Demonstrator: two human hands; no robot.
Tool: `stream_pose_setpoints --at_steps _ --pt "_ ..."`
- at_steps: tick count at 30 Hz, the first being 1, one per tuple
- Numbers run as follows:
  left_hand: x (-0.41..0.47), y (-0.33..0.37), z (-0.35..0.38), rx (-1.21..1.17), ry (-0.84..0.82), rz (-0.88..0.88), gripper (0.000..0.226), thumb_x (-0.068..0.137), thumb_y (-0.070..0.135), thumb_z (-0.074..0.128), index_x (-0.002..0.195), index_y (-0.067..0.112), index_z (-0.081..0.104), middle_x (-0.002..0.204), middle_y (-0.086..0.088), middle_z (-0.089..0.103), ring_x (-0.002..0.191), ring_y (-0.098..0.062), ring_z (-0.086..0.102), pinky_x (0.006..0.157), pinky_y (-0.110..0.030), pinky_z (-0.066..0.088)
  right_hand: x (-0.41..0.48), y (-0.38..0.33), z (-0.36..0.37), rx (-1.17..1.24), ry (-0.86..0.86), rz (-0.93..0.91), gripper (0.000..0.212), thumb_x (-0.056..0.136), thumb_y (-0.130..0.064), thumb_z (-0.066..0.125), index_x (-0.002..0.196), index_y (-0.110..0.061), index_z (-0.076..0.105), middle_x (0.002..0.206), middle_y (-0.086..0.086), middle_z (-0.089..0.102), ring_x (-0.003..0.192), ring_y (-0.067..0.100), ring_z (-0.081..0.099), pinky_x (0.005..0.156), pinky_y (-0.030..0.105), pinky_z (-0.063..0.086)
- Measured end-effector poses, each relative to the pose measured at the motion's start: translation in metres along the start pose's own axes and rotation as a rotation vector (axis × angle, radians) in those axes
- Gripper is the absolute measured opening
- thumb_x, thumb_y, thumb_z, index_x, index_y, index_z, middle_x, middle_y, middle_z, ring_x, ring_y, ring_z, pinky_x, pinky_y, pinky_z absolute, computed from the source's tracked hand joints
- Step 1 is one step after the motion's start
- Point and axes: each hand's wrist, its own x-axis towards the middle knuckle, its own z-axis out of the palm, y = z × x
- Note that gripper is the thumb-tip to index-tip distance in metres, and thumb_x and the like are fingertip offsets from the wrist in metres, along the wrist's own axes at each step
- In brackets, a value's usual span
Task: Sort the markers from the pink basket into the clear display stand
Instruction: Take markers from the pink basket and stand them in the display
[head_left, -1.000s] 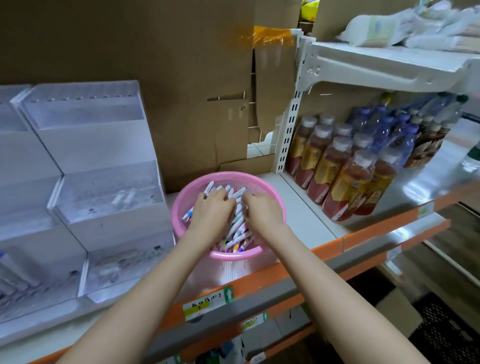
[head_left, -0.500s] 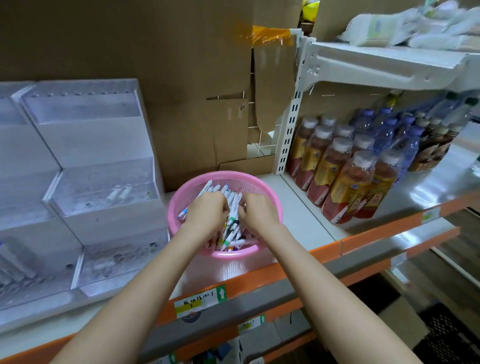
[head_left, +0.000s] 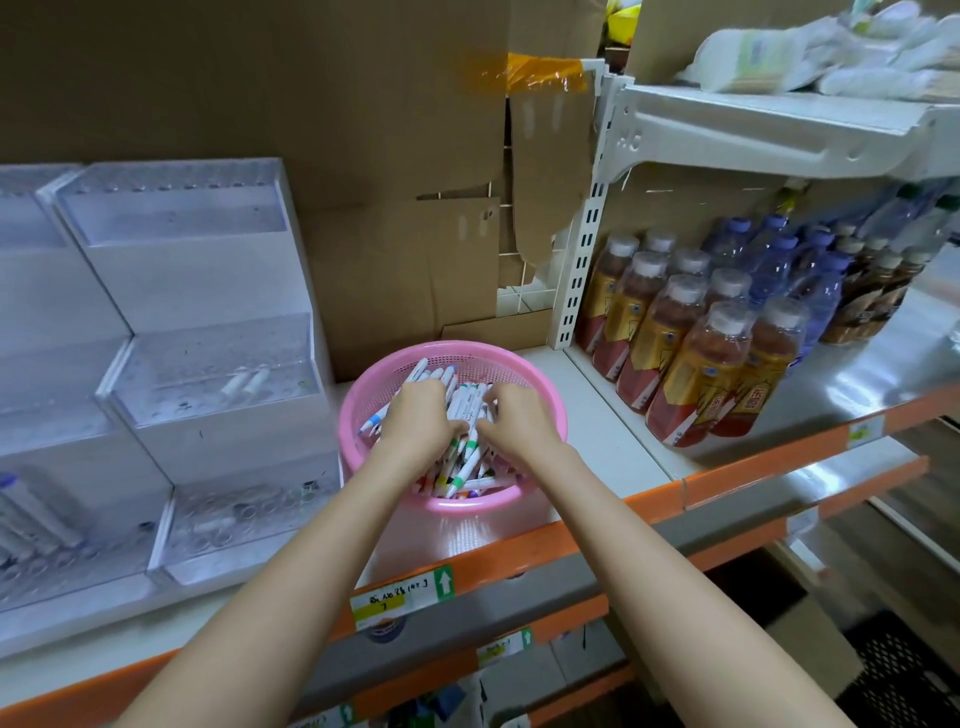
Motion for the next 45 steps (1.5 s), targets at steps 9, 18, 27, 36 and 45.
stream_pose_setpoints --at_steps 9,18,27,36,45 --pt "0.001 0.001 -0.003 -0.051 -0.002 0.001 0.025 0.072 0.022 0.079 0.084 0.006 0.065 0.079 -0.008 0.065 0.076 -0.023 0.060 0.063 -0.036 0.048 0.005 0.006 0.001 0.132 0.024 0.012 0.013 0.086 -0.014 0.066 0.094 -0.006 0.072 0.093 0.009 0.072 0.083 0.021 0.066 0.075 0.033 0.053" --pt "0.001 -0.014 -0.003 -0.151 -0.027 -0.046 0.028 0.071 0.026 0.077 0.075 -0.001 0.071 0.074 -0.015 0.070 0.067 -0.025 0.065 0.065 -0.040 0.052 0.002 0.003 -0.007 0.151 -0.041 0.017 0.028 0.075 -0.013 0.074 0.102 -0.010 0.070 0.099 0.008 0.071 0.084 0.017 0.064 0.071 0.027 0.051" --pt "-0.006 -0.014 -0.003 -0.192 0.033 0.012 0.044 0.075 0.008 0.063 0.117 0.007 0.049 0.081 -0.008 0.062 0.072 -0.021 0.058 0.052 -0.034 0.041 -0.004 -0.003 -0.015 0.271 -0.030 -0.015 0.055 0.078 -0.004 0.068 0.131 -0.010 0.050 0.115 0.011 0.062 0.090 0.026 0.062 0.080 0.034 0.051" --pt "-0.019 -0.016 -0.009 -0.288 0.151 0.205 0.062 0.080 0.007 0.066 0.132 0.030 0.042 0.081 -0.005 0.065 0.067 -0.018 0.060 0.060 -0.037 0.050 -0.015 -0.011 -0.010 0.321 0.084 -0.173 0.024 0.081 -0.012 0.068 0.100 -0.016 0.055 0.096 -0.002 0.063 0.084 0.018 0.060 0.072 0.034 0.048" --pt "-0.045 -0.020 -0.039 -0.401 0.389 0.343 0.057 0.082 0.007 0.068 0.129 0.029 0.043 0.082 0.005 0.062 0.075 -0.010 0.061 0.068 -0.024 0.051 -0.035 -0.046 -0.017 0.400 0.182 -0.352 0.036 0.085 -0.006 0.060 0.118 -0.017 0.052 0.093 -0.002 0.068 0.081 0.011 0.064 0.071 0.031 0.054"
